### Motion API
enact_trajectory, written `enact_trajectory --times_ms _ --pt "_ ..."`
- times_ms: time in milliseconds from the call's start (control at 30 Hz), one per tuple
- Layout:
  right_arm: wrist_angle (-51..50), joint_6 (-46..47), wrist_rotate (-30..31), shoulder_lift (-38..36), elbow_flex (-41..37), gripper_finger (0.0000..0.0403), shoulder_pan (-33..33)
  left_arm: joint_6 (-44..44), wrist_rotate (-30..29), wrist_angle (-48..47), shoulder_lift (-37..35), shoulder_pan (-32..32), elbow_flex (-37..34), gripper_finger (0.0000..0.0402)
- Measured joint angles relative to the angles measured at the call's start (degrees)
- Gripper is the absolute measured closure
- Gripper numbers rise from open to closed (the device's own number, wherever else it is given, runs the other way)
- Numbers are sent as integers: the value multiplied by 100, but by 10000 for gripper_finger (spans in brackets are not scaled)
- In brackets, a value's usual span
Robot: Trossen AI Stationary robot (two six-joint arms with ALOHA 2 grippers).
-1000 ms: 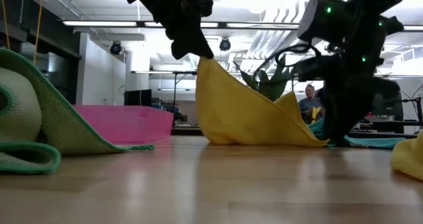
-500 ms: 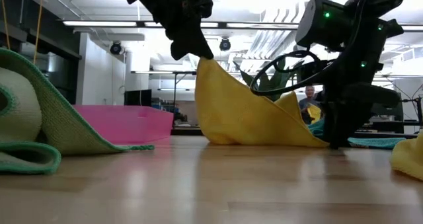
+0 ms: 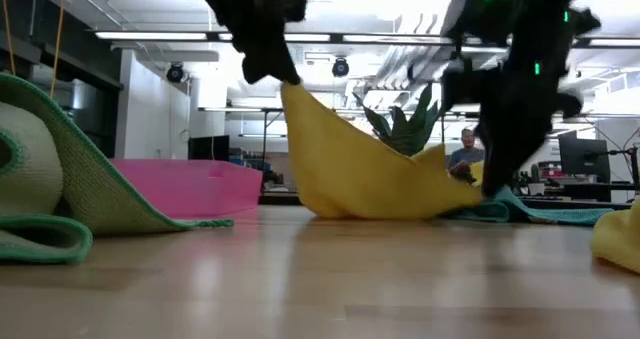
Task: Fold microfiber towels
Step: Fold the top yellow microfiber towel
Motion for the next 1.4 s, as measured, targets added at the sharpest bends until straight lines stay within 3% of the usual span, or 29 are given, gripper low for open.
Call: enact_trajectory --times_ms 200,367,533,800,1067,1400 --pt "-344 -78 -444 -996 835 402 -133 53 -192 -349 -671 -2 0 401" --pt "-575 -98 -140 -1499 1498 402 -387 156 -731 -399 -1039 1 2 401" --pt "-975 -337 93 -1640 2143 402 -691 203 -1228 -360 -1203 29 2 401" --pt "-1849 -814 517 -1657 3026 403 -1043 325 -1341 -420 -1232 239 407 401" --pt "-2442 -1145 1222 -1656 3521 403 -1292 1111 -2177 -846 -1230 459 1253 401" --pt "-2585 -1503 1632 -1659 4003 403 -1555 1659 -2897 -770 -1164 561 1377 401"
